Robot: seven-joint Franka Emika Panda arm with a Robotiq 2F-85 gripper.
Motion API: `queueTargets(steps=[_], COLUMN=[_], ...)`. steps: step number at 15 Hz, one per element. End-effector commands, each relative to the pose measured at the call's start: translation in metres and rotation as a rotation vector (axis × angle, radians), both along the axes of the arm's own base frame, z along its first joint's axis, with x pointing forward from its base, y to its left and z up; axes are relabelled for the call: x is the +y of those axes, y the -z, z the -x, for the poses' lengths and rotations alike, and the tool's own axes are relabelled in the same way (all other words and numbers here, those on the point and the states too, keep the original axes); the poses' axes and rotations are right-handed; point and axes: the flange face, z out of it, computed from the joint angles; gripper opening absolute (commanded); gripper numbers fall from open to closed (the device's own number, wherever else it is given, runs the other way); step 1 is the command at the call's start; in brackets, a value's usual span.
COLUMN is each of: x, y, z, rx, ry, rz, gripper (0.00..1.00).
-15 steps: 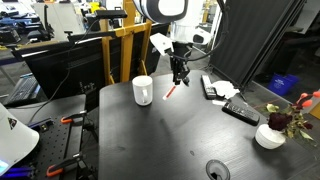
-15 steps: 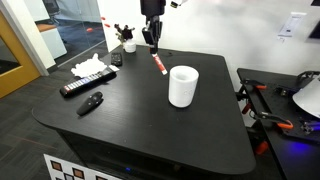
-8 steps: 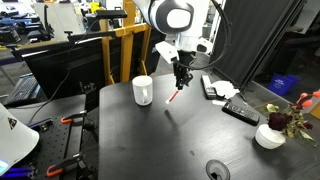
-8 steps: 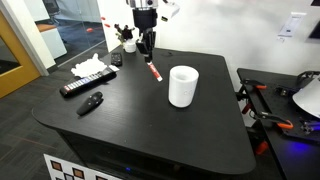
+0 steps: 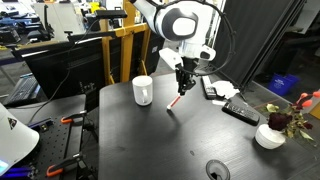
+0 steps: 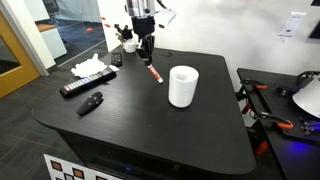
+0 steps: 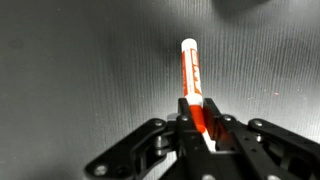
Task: Remove the orange marker from the white mug
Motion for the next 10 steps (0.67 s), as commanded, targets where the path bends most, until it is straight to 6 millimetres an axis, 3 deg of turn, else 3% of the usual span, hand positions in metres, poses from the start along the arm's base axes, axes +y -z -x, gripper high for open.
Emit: queueTargets(steps=[1,6,8,10], x=[0.0,0.001,0.0,-0.003], y=[-0.002,-0.024,-0.048,-0.077], z=[-0.007,0.004,0.013,0.024], rx=[0.025,-0.005,-0.035,-0.075], ry=[0.004,0.009,0.011,0.016], rz=[0.022,0.024,0.026,0.012], gripper=[0.46,0.82,0.97,1.0])
